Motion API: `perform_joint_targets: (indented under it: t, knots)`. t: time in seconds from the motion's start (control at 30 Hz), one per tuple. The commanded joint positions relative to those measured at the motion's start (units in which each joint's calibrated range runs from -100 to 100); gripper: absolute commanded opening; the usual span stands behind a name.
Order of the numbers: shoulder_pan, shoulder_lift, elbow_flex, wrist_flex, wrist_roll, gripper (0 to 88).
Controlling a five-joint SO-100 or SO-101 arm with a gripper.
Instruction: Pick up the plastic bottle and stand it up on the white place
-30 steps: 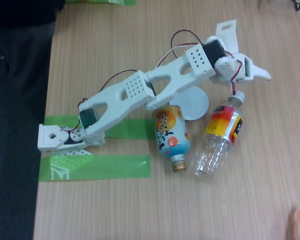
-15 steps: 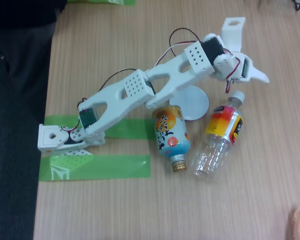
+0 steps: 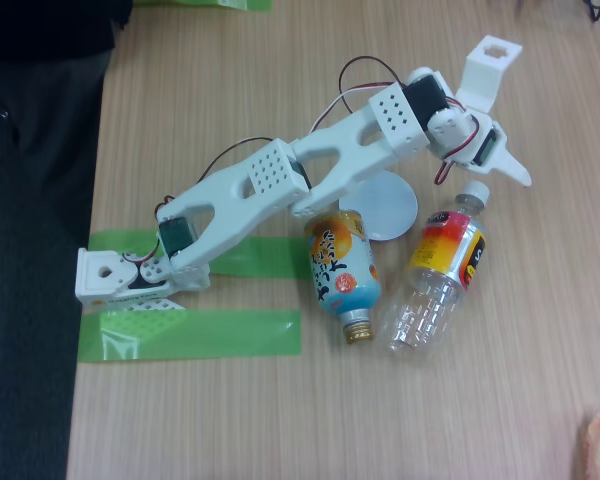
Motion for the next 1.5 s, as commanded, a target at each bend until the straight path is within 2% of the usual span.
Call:
perform_joint_targets:
  t: [0.0, 1.27, 1.47]
  knots:
    - [-0.4, -0.7, -1.2, -0.2, -0.4, 36.9]
    - [2.4, 10.3, -1.3, -4.5, 0.4, 36.9]
    - [2.3, 12.0, -2.0, -4.3, 2.5, 36.9]
